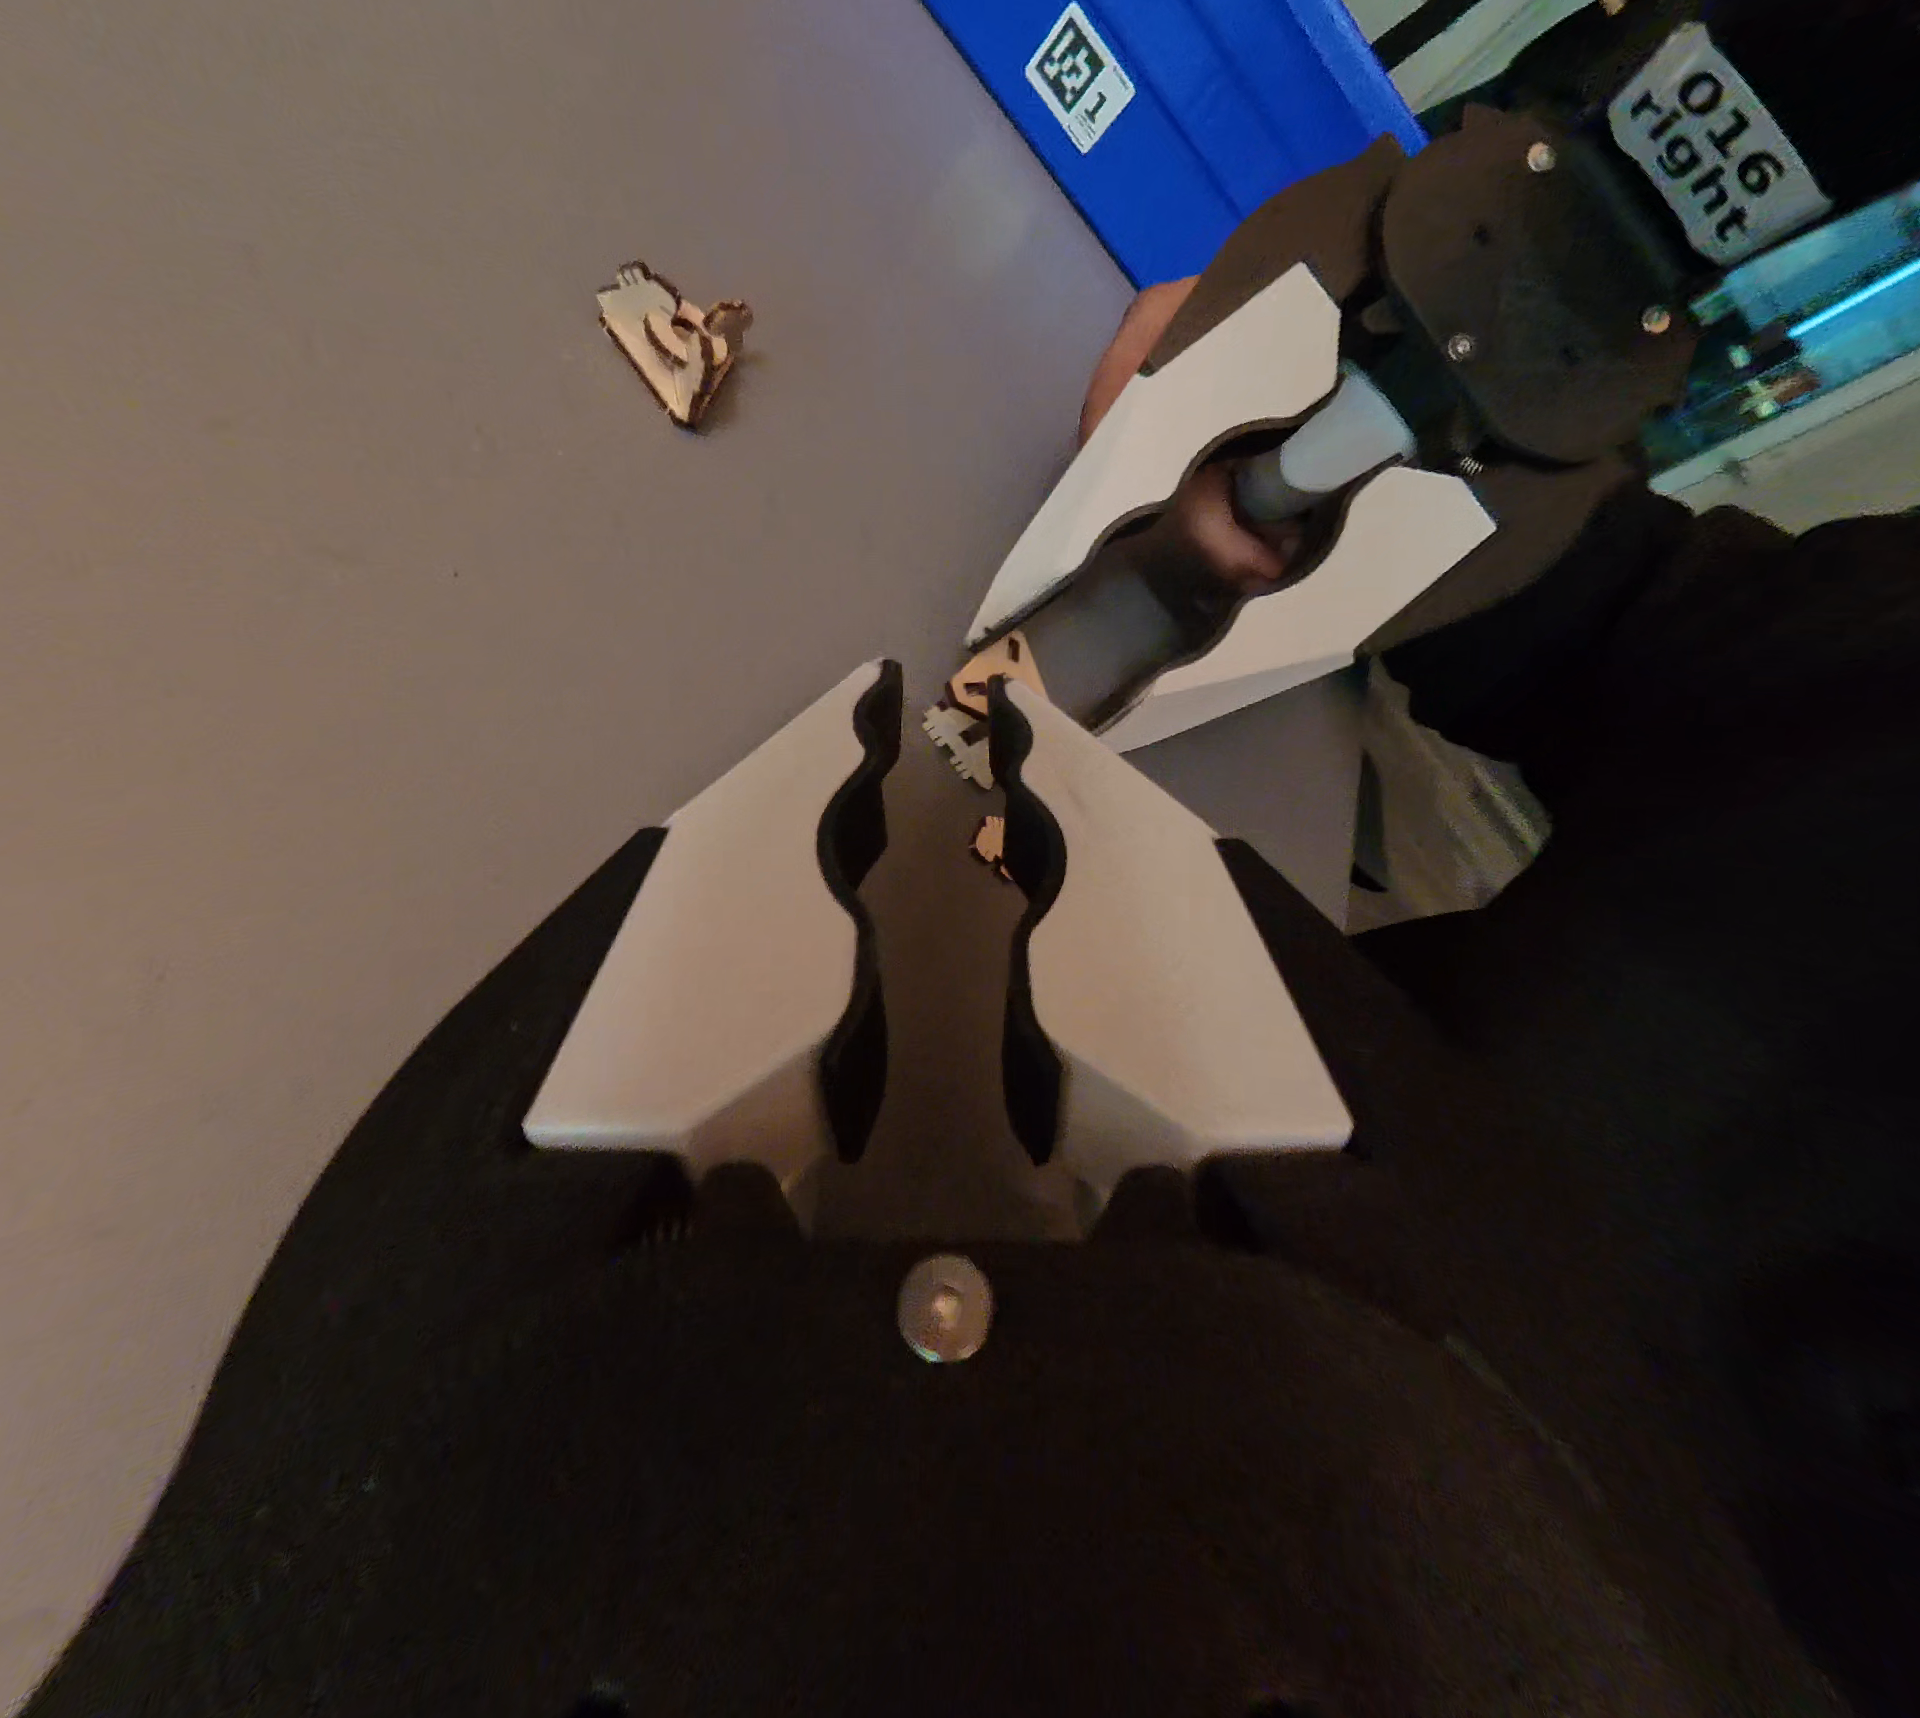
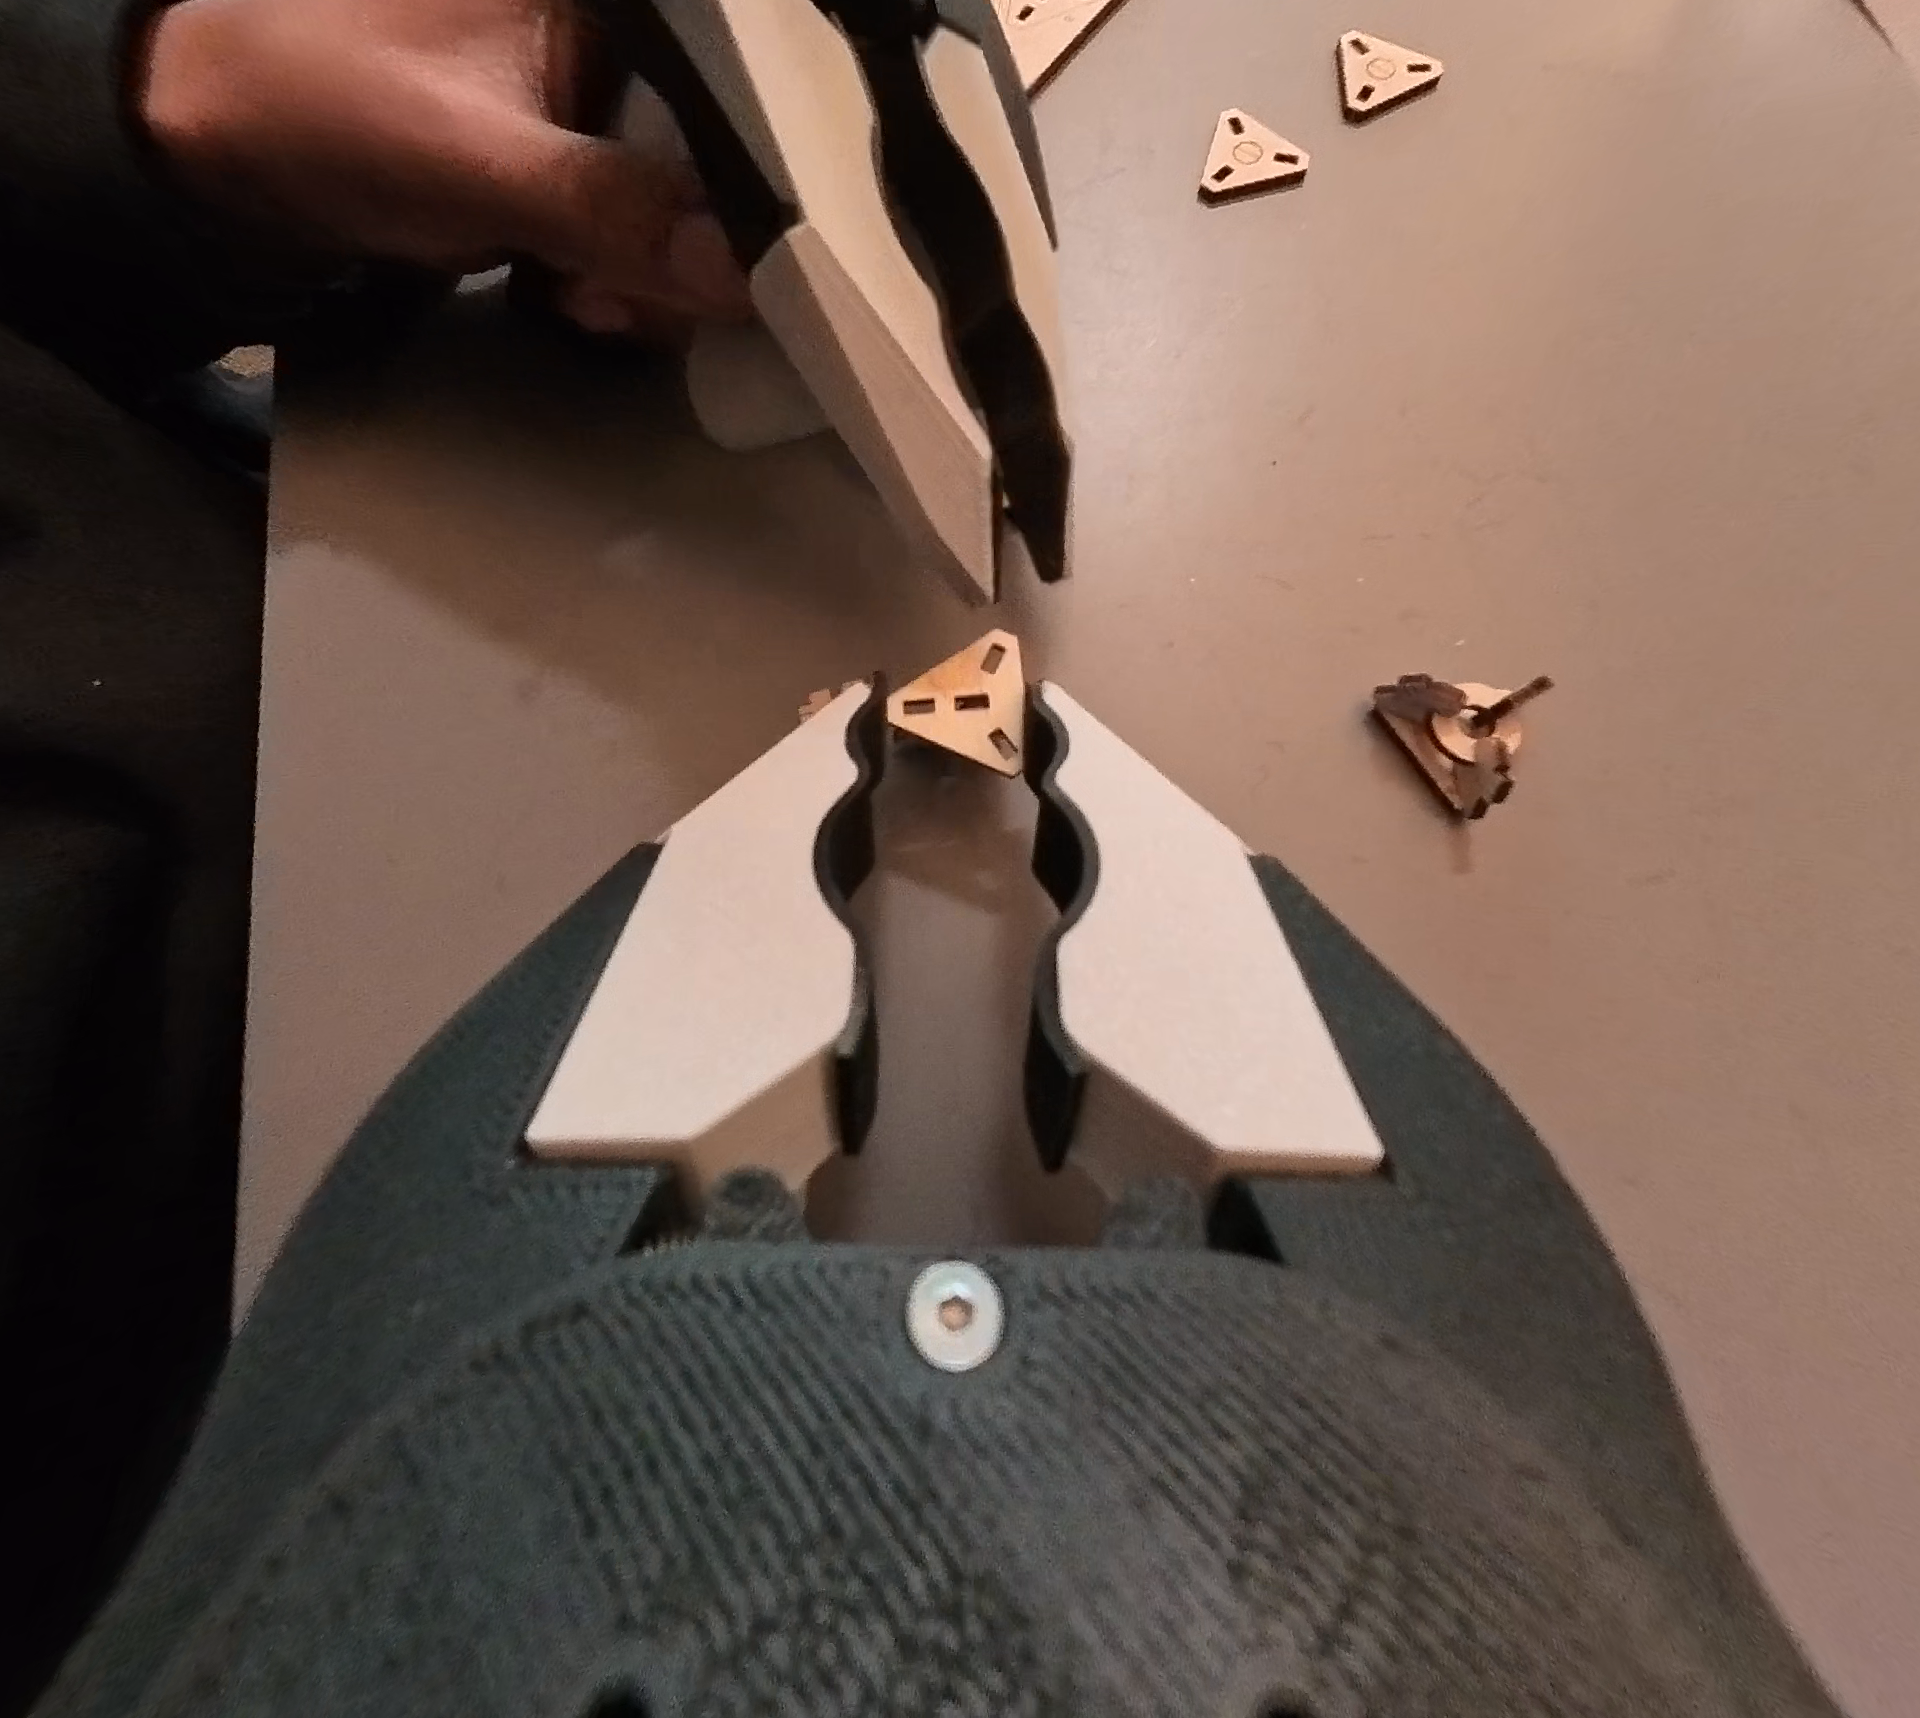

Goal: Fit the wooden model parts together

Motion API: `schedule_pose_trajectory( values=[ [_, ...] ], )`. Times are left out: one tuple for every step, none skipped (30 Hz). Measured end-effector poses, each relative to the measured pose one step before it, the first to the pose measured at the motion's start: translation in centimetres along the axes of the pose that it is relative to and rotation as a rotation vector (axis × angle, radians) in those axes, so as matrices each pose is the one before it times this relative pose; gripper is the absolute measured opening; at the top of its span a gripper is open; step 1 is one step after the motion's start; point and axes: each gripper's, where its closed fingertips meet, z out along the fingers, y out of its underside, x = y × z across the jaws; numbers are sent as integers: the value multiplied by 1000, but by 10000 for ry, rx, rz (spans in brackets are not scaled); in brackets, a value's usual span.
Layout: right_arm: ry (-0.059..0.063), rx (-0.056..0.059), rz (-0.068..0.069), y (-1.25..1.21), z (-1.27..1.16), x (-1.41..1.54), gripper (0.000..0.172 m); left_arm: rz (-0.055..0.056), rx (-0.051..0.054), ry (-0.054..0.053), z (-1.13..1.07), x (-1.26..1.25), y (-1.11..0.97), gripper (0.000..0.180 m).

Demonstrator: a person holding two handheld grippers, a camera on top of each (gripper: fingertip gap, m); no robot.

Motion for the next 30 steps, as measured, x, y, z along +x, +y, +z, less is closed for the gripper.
schedule_pose_trajectory(
  values=[
    [11, 59, -29, -22, 21, -10, 25, -303, -90, 157, 132, -71, 103, 15],
    [6, 49, -24, -6, 25, 1, 25, -295, -77, 185, 122, -13, 99, 16],
    [-2, -58, -29, 182, 74, -1, 25, -255, -73, 214, 124, 85, 105, 18],
    [6, 67, -31, -11, 46, -15, 25, -222, -70, 159, 127, 59, 112, 21],
    [10, 67, -24, -41, 17, 4, 25, -171, -92, 75, 141, -17, 145, 20],
    [9, 23, -14, -7, 3, -1, 25, -109, -128, -34, 150, -114, 175, 17],
    [9, 9, -14, 5, -14, -1, 25, -6, -149, -42, 155, -56, 194, 15],
    [10, 6, -24, 10, -1, -1, 25, 44, -91, 3, 108, 62, 107, 14],
    [5, 5, -14, 13, -20, 13, 25, 12, 24, 39, 35, 95, -52, 12],
    [-6, -2, 3, 16, -19, 6, 25, -23, -1, 70, 42, 82, 2, 10],
    [-8, -6, 0, 9, -21, 8, 25, -64, -15, 113, 27, 100, 19, 8],
    [-7, -10, -11, 14, -7, -2, 25, -88, 5, 107, 21, 78, -2, 7],
    [-6, -14, -21, 12, -15, -4, 25, -67, -7, 49, 10, 6, 14, 7],
    [2, -17, -28, -5, 9, -4, 25, -37, -14, 25, 4, -4, 12, 7],
    [9, -17, -38, -1, 4, -7, 25, -31, -2, 10, 2, -12, 6, 7],
    [11, -22, -42, -7, 16, -9, 25, -39, -6, 22, -15, -8, 15, 7],
    [14, -28, -32, -4, 19, -11, 25, -55, -7, 33, -14, -5, 17, 7],
    [10, -32, -24, 1, 14, -2, 25, -71, -5, 39, -14, -3, 8, 7],
    [-4, -30, -6, -19, 21, -12, 25, -71, -4, 36, -10, -15, 12, 7],
    [-22, -28, 21, -16, 29, 6, 25, -91, -12, 48, -6, -21, -2, 6],
    [-34, -21, 35, -12, 16, -4, 25, -111, -24, 66, -10, -11, 5, 6],
    [-38, -15, 37, -19, 17, 9, 25, -98, -17, 67, -18, -17, 0, 6],
    [-34, -15, 20, -1, 12, -7, 25, -75, -21, 59, -4, 1, 26, 6],
    [-22, -6, 8, -4, 8, -14, 25, -30, -31, 21, -4, -7, 40, 6],
    [-10, 5, 13, -5, 15, -2, 25, 15, -20, -17, -15, -11, 28, 7],
    [-9, 10, 32, -10, 15, 7, 25, -8, -2, -5, -16, -19, 6, 7],
    [-8, 11, 38, 2, 15, 3, 25, -43, 2, 29, -5, -12, 9, 6],
    [-11, 17, 34, 6, -10, -4, 25, -49, 2, 47, -8, 5, -10, 6],
    [-20, 10, 54, 25, -14, 9, 25, -18, -2, 31, 14, 24, 0, 6],
    [-20, 13, 66, 28, -22, 11, 25, 35, 2, -15, 21, 8, -8, 6]
  ],
)
